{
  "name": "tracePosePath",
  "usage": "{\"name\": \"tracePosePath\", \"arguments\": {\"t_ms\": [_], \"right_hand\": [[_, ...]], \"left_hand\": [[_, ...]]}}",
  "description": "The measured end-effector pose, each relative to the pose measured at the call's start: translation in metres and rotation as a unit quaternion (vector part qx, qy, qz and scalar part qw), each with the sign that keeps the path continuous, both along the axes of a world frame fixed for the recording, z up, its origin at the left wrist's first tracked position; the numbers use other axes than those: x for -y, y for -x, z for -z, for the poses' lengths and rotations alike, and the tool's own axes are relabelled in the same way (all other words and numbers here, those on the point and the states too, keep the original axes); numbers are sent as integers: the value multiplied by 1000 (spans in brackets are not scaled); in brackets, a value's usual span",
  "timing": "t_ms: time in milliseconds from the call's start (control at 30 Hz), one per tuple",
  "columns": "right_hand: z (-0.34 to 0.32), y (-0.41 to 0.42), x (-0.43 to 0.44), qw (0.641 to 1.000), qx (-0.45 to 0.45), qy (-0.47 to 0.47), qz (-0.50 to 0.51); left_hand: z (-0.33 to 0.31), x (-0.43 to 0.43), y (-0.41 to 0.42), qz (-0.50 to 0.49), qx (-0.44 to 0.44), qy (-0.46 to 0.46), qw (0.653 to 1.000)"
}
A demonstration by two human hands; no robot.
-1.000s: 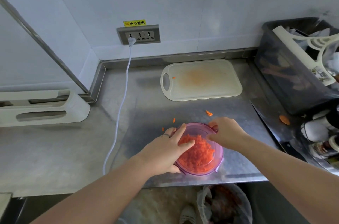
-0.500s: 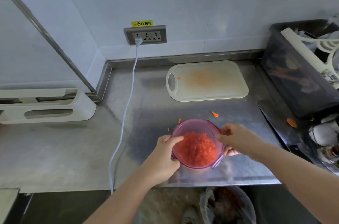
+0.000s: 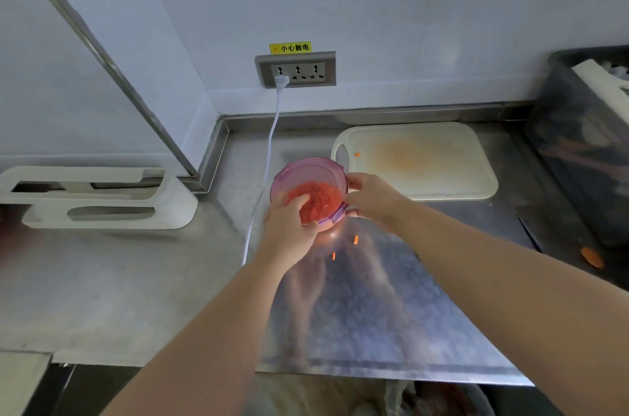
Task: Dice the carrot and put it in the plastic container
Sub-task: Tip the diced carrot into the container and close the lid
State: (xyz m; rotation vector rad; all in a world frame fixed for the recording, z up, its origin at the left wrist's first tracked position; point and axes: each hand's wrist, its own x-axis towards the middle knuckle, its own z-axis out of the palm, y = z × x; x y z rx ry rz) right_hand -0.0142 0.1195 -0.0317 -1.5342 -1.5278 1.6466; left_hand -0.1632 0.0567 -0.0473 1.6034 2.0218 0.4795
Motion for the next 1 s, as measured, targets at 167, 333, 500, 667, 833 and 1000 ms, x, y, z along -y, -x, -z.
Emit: {"name": "tracePosePath", "arguments": {"t_ms": [167,333,500,667,833,1000], "right_hand": [[20,-23,-14,990,127,-42,-45],[36,-91,-24,841,489,-124,-197],[39,-118,-15,782,535,-142,-285],[38,-130,1,769,532,-152,-319],[30,-132,-6,783,507,-139,-333],[33,-144,-17,802,475,-128,-339]], "left_hand": [[12,-4,5,8,-76,5,997],[-1,0,-26,69,-116,-132,982],[-4,-16,-68,199,20,-60,978],[21,-58,-91,168,-1,13,986],[49,-115,-107,93,-60,25,994],[74,-125,-104,134,-104,-2,985]]}}
